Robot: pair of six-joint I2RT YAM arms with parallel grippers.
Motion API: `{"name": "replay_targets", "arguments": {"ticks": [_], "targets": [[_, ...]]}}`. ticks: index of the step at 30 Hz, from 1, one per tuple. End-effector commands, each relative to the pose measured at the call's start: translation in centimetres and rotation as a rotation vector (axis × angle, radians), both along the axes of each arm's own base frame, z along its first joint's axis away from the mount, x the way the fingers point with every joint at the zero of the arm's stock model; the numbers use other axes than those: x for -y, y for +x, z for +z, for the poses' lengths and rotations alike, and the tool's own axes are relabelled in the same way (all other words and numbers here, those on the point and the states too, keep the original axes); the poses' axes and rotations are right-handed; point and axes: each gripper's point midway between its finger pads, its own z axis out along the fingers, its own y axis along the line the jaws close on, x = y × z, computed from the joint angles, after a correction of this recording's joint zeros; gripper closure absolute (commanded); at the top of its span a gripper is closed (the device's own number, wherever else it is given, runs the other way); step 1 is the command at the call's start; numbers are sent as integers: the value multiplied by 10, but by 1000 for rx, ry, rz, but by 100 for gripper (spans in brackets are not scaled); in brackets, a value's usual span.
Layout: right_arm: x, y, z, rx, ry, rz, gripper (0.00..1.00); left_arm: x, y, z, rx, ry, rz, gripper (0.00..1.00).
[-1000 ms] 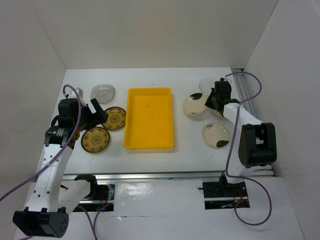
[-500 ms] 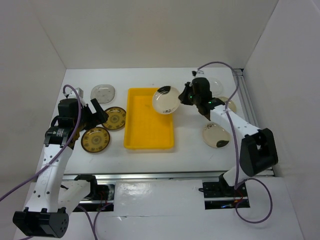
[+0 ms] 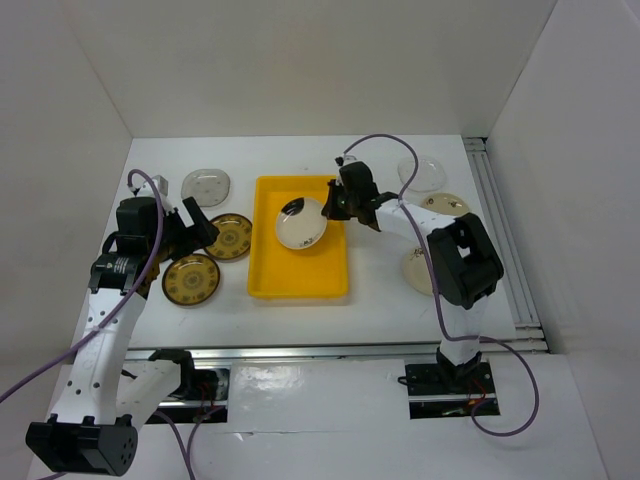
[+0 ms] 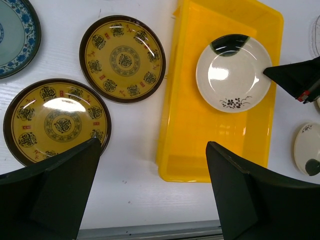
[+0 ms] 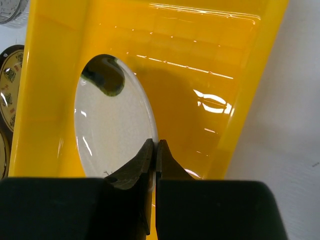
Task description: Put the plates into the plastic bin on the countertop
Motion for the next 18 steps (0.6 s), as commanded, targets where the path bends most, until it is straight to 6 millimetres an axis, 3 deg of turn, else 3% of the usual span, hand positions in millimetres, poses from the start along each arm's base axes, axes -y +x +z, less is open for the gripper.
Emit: {"name": "replay_targets", "arguments": {"ticks": [1, 6, 11, 13, 15, 17, 18], "targets": [[-27, 16, 22, 83, 51, 39, 100, 1, 5, 9, 53, 7, -19, 0], [-30, 20, 19, 84, 34, 26, 97, 1, 5, 9, 53, 7, -19, 0], [-33, 19, 18, 78, 23, 26, 74, 1, 7, 4, 33, 8, -19, 0], [-37, 17, 18, 82, 18, 41, 56, -3, 8, 4, 32, 10, 7, 0], [-42, 13, 24, 91, 24, 53, 49, -6, 8, 0, 13, 14, 27, 0], [-46, 10, 40, 122, 26, 73, 41, -10, 8, -6, -11, 14, 63, 0], [-53, 8, 59, 157, 42, 79, 37, -12, 7, -8, -23, 12, 78, 0]]}}
